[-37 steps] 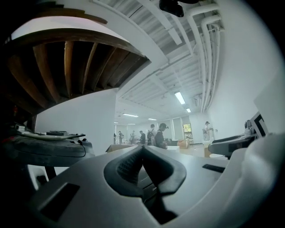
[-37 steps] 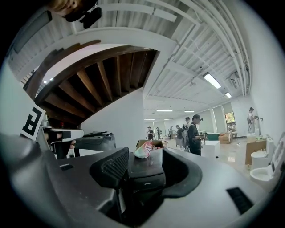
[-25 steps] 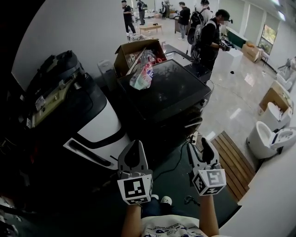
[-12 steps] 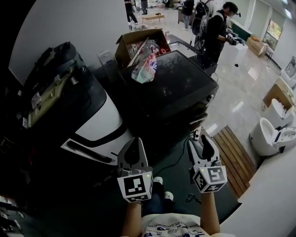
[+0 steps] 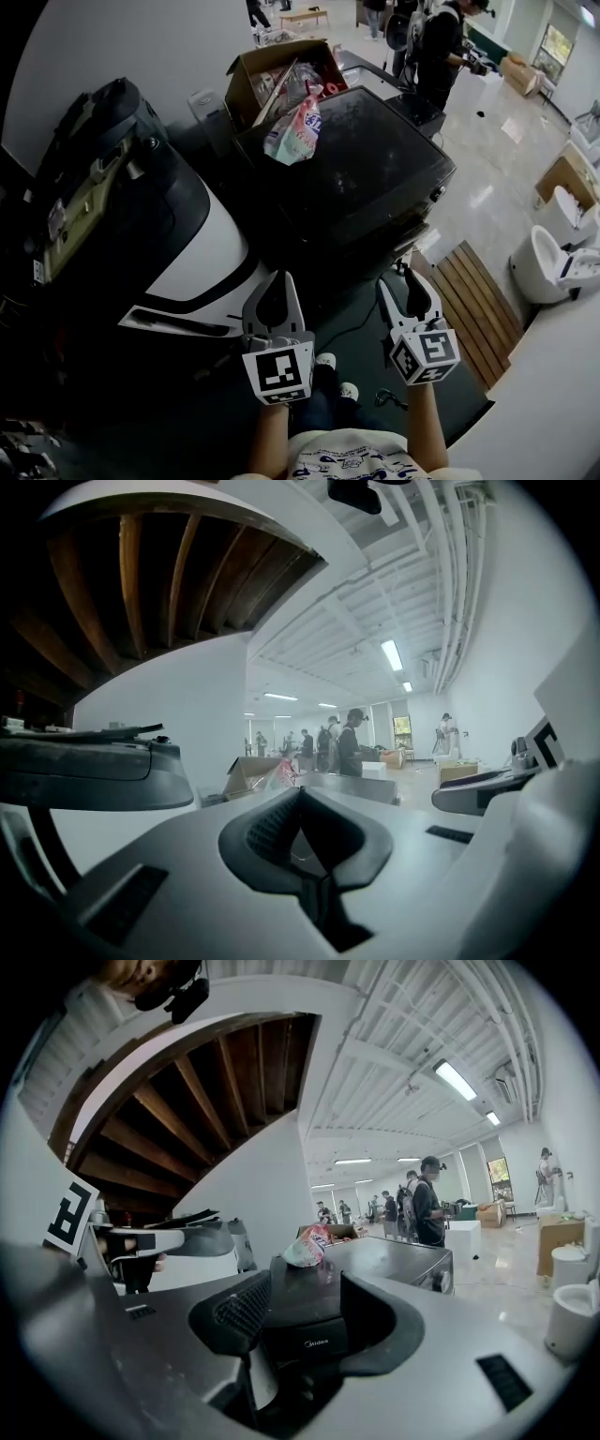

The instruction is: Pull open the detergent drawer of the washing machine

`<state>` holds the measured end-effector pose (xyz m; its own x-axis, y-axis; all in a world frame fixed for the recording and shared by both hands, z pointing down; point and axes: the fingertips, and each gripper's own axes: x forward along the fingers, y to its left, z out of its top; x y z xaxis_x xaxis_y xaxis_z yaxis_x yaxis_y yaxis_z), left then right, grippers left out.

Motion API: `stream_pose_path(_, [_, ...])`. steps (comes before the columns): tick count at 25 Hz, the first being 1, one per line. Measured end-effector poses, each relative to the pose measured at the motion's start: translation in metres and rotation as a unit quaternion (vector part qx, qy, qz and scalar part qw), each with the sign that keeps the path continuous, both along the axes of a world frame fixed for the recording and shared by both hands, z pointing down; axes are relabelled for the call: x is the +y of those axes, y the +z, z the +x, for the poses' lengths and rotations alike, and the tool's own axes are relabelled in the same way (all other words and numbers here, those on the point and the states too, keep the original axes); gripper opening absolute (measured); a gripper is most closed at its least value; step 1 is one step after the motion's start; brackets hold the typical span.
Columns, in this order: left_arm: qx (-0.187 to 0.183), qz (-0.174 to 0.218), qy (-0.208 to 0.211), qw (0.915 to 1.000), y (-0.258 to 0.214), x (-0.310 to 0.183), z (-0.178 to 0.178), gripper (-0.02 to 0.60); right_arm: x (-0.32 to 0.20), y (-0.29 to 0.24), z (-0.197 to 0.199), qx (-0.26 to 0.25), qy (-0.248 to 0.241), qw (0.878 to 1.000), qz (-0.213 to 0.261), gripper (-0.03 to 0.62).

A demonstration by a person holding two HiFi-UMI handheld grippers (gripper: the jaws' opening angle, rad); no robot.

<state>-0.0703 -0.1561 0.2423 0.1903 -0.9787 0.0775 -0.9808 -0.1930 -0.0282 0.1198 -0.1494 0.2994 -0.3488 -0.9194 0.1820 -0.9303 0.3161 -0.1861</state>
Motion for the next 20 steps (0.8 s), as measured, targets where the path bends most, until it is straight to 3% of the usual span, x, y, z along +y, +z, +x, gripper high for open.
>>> stream_pose_path(9, [-0.019,-0.029,0.019,0.9992,0.038,-0.041,-0.003,0.014,-0.033,0.050,-0.011,-0.048,0.003,0.998,-0.041,0.235])
stream_pose_path(12, [-0.047,-0.060,0.028,0.9967,0.053,-0.049,-0.005,0.014,-0.040,0.067,-0.015,-0.064,0.002,0.997,-0.051,0.235])
stream_pose_path(20, [-0.074,-0.076,0.044,0.9933,0.080,-0.068,-0.004,0.014,-0.054,0.105,-0.024,-0.147,-0.005,0.987,-0.069,0.233])
